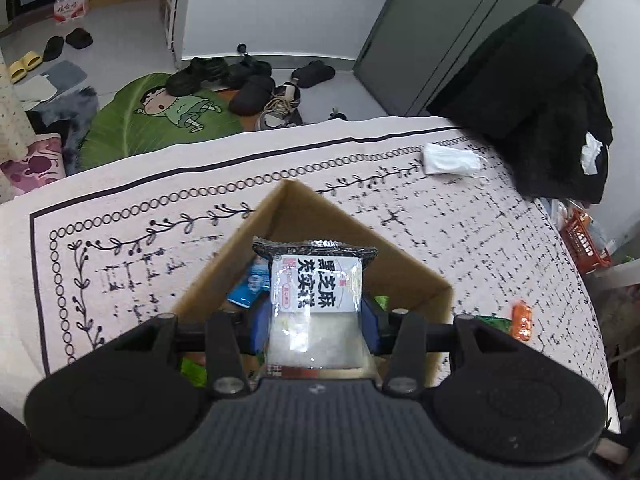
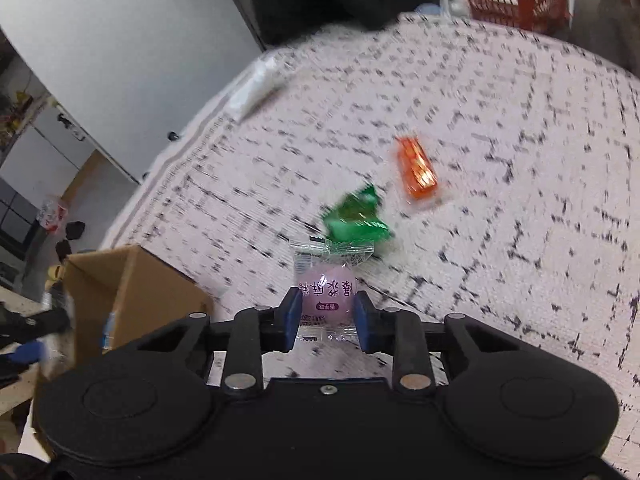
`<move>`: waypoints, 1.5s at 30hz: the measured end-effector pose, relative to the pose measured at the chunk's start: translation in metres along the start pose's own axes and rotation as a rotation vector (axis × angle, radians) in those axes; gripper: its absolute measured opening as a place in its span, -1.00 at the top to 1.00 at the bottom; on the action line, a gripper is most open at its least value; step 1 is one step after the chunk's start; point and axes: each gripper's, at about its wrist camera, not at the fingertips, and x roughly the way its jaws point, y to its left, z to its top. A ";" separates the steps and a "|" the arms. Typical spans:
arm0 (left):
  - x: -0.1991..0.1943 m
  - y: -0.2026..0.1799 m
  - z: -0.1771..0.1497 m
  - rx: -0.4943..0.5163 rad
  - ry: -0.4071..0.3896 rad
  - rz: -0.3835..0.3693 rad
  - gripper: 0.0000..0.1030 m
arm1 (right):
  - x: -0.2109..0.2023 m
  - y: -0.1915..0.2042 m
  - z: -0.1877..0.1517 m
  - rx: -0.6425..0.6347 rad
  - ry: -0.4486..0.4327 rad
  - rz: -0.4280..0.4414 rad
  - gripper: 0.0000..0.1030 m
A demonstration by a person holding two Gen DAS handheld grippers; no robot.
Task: Organize snacks
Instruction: 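Lift the white pack and pink candy and carry both over the box, then open both tools to drop the white pack and pink candy into the box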
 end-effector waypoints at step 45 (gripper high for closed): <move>-0.074 0.038 0.009 0.036 -0.070 -0.041 -1.00 | -0.073 0.104 -0.013 -0.150 -0.121 0.163 -0.22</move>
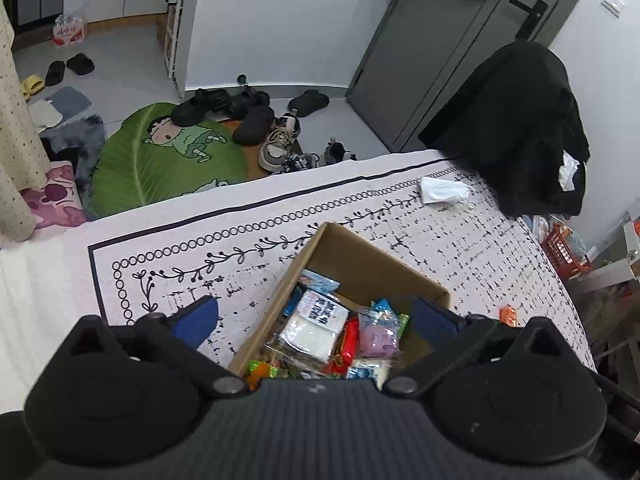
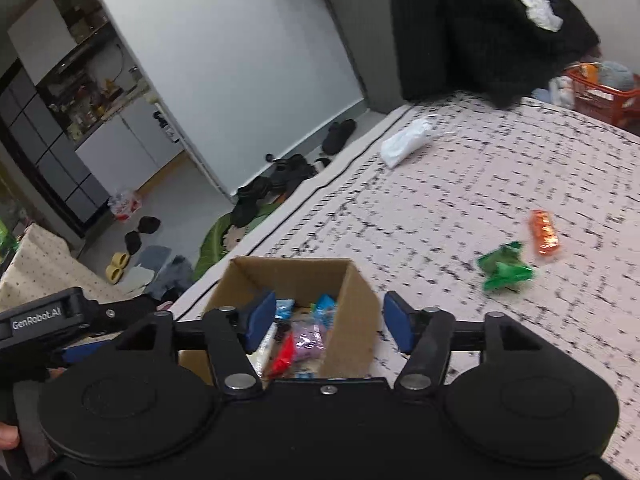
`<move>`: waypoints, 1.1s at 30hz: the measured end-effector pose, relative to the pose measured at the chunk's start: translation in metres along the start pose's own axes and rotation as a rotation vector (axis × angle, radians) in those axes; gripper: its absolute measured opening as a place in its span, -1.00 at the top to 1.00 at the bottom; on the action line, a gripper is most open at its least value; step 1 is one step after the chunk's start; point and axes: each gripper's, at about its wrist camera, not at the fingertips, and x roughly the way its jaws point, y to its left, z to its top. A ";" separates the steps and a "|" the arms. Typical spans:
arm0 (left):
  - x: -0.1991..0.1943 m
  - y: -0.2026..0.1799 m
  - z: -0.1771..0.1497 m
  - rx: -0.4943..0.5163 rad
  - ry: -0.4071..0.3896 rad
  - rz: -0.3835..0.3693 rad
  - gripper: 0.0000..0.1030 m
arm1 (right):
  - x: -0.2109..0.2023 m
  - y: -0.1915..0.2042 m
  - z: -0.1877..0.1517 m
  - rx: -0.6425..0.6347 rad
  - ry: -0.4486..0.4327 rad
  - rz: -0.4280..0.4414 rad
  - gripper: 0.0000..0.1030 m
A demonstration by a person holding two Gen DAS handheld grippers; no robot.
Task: Organize snacks
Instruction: 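Open both tools to drop the white pack and pink candy into the box, then move both tools back toward the green and orange candies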
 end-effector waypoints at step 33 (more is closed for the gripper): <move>0.026 -0.122 -0.036 0.115 0.065 -0.125 -0.99 | -0.063 -0.126 0.004 0.162 -0.121 -0.199 -0.49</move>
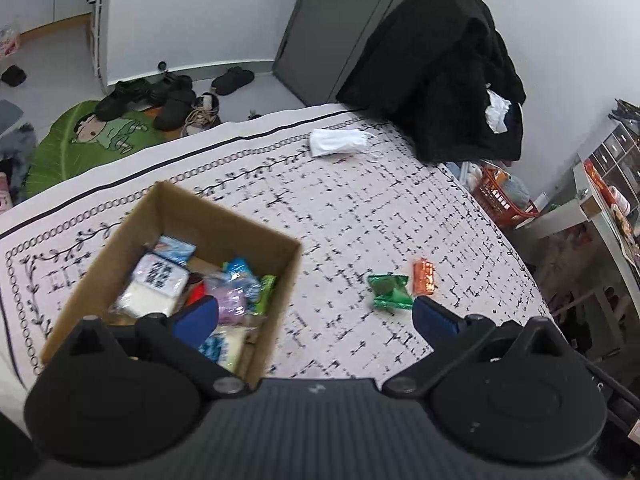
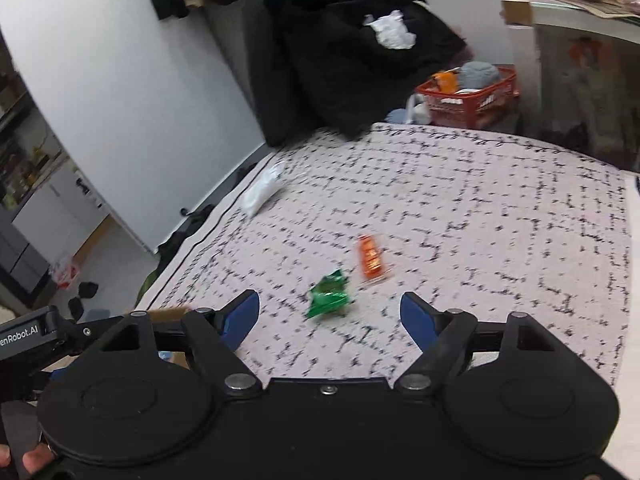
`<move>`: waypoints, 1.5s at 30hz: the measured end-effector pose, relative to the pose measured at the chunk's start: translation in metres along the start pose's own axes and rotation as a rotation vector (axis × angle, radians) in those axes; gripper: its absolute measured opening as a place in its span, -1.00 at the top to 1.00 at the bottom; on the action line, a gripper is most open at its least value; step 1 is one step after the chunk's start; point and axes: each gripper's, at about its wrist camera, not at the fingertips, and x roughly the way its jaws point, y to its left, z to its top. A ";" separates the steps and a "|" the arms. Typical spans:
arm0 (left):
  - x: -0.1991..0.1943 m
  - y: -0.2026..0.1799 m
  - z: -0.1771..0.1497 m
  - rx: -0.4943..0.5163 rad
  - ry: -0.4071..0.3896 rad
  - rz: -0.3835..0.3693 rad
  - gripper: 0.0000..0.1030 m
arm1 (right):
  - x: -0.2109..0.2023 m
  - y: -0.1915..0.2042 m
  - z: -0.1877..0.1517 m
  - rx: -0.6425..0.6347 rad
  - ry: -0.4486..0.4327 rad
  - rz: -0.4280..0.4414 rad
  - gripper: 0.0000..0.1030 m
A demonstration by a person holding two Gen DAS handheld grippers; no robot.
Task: Organize snacks
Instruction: 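Move both tools back toward the green and orange candies, then grasp the green candy with the left tool while the right grasps the orange candy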
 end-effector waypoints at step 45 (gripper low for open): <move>0.223 -0.070 0.006 -0.055 0.266 -0.049 0.39 | 0.157 -0.075 0.018 0.159 0.136 0.008 0.01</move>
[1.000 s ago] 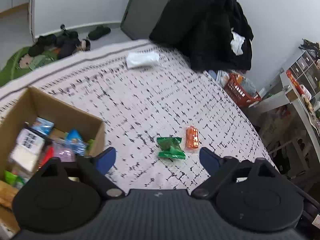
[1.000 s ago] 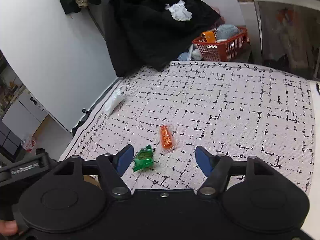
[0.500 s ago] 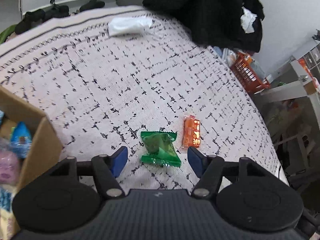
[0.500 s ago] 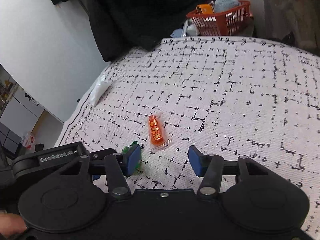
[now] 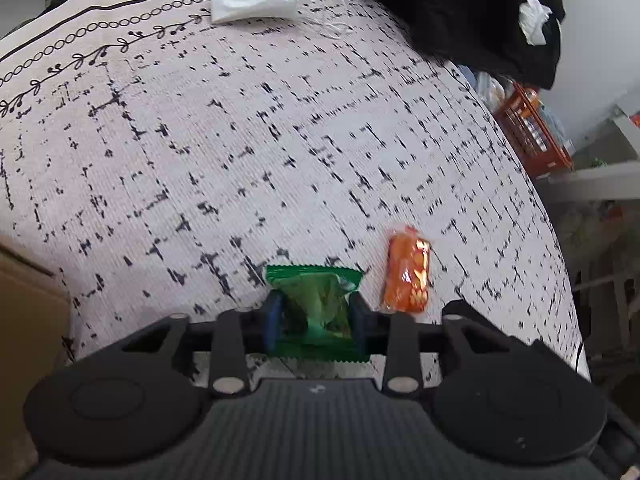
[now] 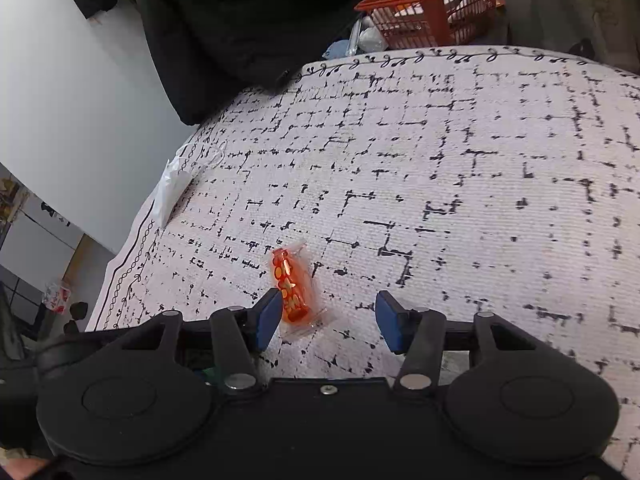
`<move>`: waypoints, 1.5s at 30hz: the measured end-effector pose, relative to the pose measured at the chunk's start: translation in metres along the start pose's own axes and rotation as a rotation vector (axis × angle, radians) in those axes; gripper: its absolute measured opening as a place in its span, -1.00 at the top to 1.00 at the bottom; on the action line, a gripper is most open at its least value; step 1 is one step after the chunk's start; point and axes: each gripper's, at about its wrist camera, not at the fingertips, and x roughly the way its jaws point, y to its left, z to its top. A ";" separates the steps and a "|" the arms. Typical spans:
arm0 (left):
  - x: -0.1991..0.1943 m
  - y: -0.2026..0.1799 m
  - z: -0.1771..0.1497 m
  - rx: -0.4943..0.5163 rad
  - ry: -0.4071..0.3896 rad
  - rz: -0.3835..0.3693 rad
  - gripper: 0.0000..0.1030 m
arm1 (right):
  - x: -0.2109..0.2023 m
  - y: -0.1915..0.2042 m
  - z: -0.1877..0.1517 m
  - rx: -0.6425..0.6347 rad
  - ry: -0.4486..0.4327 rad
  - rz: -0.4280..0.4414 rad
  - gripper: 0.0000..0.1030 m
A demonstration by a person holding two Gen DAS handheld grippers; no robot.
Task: Organize snacks
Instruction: 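Grasp the green candy with the left tool while the right grasps the orange candy, then lift the green and orange candies and carry both over the box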
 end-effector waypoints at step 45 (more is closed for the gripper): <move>-0.161 0.039 -0.023 0.035 -0.228 0.024 0.42 | -0.081 0.097 -0.031 -0.216 -0.024 0.123 0.66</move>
